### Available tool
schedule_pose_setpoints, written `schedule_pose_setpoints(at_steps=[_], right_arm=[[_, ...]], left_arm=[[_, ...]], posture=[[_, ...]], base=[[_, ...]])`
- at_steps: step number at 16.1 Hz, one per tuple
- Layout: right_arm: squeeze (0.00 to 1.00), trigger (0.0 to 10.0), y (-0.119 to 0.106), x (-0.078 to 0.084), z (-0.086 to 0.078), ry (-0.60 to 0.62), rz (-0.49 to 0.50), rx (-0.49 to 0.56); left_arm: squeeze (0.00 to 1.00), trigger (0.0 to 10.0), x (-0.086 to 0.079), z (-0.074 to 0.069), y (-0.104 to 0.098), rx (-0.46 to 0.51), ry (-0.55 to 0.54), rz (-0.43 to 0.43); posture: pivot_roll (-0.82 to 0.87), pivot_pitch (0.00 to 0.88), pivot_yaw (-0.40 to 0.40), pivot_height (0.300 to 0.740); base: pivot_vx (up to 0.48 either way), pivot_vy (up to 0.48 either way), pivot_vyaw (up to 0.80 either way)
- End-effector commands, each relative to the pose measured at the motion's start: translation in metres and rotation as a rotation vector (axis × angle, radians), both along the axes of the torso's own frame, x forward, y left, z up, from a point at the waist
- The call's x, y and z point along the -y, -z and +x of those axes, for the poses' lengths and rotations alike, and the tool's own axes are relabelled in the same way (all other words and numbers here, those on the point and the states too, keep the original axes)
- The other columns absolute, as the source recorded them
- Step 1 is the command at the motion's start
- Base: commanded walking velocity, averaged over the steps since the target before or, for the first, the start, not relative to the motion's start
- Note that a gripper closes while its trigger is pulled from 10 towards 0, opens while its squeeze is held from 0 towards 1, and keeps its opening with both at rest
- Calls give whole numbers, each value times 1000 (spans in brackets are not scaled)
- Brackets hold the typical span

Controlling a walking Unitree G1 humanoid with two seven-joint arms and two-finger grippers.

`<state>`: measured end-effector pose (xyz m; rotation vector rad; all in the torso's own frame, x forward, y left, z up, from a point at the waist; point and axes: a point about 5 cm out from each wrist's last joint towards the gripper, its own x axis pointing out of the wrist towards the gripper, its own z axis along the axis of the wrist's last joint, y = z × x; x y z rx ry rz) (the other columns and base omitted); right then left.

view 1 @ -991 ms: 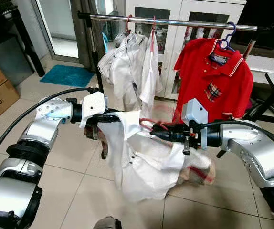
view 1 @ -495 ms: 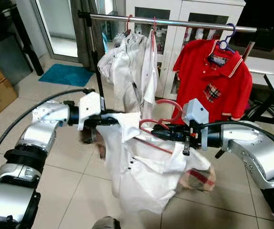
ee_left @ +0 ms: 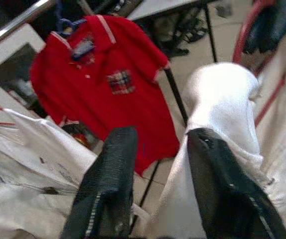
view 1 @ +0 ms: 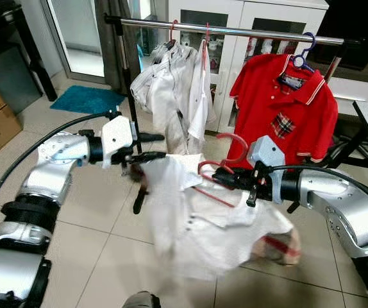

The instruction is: Hang hanger

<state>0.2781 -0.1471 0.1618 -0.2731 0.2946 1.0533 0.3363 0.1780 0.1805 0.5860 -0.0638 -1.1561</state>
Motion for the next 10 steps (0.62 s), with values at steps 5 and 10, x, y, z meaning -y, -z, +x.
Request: schedule_pose_setpoints(at_steps=[5, 10], right_arm=[[0, 0, 2, 5, 12, 228, 28, 25], [0, 0, -2, -12, 14, 434, 126, 62]], left_arm=[[1000, 10000, 11, 4, -4, -22, -137, -221], [0, 10000, 21, -4, 48, -133, -357, -183]], posture=[[-109, 0, 0, 740], [-103, 0, -3, 740]], base=[[0, 0, 0], [0, 0, 0]])
